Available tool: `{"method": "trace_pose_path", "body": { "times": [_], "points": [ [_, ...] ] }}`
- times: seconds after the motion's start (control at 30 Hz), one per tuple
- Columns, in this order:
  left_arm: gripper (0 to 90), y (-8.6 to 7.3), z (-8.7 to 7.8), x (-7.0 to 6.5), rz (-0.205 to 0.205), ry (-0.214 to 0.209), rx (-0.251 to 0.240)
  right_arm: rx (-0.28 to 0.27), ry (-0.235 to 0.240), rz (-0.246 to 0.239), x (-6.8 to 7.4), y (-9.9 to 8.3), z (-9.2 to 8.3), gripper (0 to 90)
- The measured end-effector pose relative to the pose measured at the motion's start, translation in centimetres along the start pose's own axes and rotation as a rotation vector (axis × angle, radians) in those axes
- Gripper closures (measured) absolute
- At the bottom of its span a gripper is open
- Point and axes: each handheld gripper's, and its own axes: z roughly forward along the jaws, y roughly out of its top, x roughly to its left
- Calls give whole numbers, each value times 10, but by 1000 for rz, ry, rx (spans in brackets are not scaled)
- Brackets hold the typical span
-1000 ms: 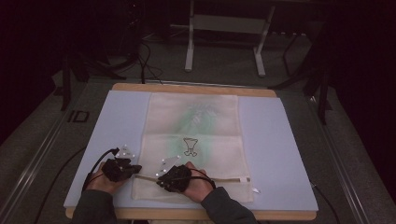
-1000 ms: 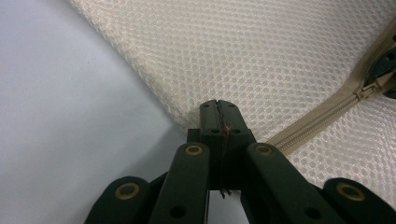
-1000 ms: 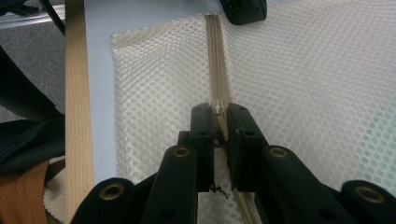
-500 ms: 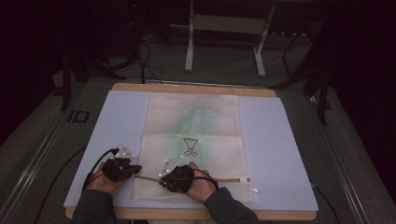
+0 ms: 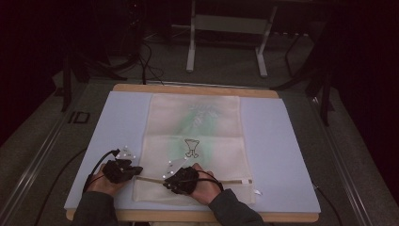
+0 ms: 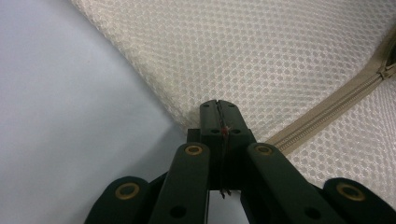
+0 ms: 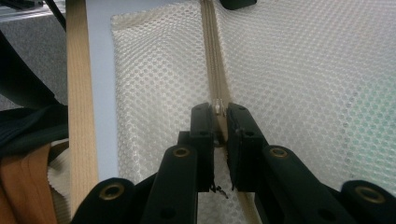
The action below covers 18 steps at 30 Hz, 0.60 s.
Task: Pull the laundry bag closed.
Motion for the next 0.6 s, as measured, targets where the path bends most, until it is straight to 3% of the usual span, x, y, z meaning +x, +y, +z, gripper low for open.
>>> {"method": "trace_pose_path", "body": {
  "times": [0.6],
  "points": [
    [899,0,0,0,-2,0,-4,-5,-7,-6,1,-3,-3,822]
  ]
}}
